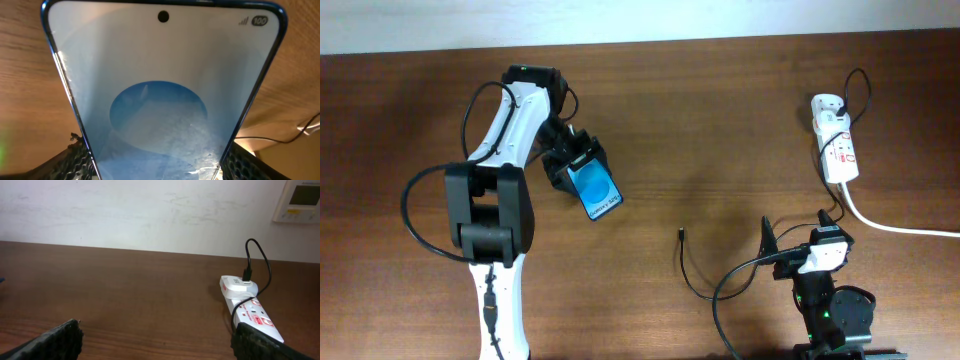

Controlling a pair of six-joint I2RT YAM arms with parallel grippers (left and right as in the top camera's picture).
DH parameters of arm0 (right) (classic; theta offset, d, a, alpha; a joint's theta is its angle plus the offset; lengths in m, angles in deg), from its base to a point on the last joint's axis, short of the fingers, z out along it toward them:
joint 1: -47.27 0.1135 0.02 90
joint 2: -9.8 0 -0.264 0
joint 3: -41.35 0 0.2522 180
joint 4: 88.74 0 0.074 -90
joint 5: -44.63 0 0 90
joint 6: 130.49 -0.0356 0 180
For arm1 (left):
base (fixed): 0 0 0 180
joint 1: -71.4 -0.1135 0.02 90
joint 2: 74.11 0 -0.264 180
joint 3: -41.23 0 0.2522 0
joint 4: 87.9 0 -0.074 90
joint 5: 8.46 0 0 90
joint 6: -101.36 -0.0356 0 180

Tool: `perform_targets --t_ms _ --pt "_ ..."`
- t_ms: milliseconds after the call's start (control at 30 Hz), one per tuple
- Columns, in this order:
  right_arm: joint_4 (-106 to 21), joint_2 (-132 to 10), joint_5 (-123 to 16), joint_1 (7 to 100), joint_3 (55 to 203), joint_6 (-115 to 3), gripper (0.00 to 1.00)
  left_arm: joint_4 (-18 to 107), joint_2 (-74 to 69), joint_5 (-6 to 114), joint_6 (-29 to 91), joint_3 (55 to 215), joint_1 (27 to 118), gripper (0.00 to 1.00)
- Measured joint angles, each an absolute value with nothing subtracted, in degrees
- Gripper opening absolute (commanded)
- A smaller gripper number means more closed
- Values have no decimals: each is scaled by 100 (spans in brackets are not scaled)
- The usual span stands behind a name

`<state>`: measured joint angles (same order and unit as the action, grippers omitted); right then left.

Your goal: Plug charger to phone and switch on socket

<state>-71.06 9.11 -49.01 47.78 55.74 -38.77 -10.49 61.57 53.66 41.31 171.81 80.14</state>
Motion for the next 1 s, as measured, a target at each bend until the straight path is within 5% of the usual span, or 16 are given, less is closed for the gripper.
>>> perform_targets --t_ms 133,467,700,900,1000 --pt "-7412 911 -5135 4778 5572 -4142 98 -1128 6157 5205 4092 17183 8011 53" --pt "-7025 568 -7336 4778 6020 -7460 98 -1167 6157 4995 4090 17185 8011 53" --pt "-5549 -2439 -8392 4778 8793 -8314 99 -1362 6157 4953 4068 17194 8014 51" --pt "-7514 -5237 -9463 4820 9005 -8493 98 -1362 6159 4914 4068 17196 8011 52" --pt "-7547 -5921 -8545 6048 9014 -8952 98 -1353 6159 4824 4066 17196 8014 53"
